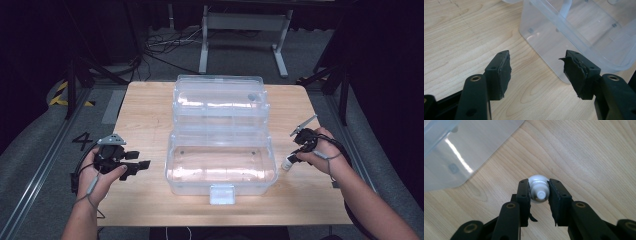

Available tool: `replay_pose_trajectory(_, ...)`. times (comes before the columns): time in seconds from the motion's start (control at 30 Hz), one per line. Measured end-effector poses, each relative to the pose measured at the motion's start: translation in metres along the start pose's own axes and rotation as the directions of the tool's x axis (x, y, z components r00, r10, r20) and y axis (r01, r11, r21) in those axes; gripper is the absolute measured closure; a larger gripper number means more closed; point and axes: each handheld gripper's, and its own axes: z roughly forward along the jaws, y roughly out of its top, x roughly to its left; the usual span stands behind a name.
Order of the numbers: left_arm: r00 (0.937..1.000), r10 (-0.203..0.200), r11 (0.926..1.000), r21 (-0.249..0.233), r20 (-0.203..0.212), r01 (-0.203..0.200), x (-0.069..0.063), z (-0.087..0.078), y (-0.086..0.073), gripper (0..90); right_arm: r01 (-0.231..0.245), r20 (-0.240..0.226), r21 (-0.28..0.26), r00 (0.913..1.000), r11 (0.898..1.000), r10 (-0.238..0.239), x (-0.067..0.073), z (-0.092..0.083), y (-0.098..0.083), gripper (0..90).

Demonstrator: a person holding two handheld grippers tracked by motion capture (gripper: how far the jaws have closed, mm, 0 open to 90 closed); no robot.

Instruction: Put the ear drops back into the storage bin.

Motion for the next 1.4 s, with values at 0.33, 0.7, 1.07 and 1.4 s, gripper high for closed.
replay_pose_trajectory(0.33,1.0000,-0.005,1.0000,-0.006,0.008,0.005,0.002,0.002,0.004,38.8,0.053,0.025,0.002,0.9983,0.999,-0.053,0.008,-0.027,0.004,71.5)
replay_pose_trajectory(0.7,0.9999,0.006,1.0000,-0.008,0.011,-0.005,0.003,0.003,0.007,38.8,0.122,0.035,-0.016,0.9920,0.992,-0.122,0.020,-0.061,0.013,71.6)
replay_pose_trajectory(1.07,0.9999,0.007,0.9999,-0.010,0.012,-0.007,0.003,0.001,0.006,38.8,0.239,0.027,-0.004,0.9706,0.971,-0.239,0.035,-0.088,0.022,71.6)
replay_pose_trajectory(1.4,0.9997,0.018,0.9998,-0.001,0.018,-0.018,0.002,0.002,0.007,38.6,0.361,0.008,0.023,0.9325,0.932,-0.361,0.060,-0.103,0.033,71.6)
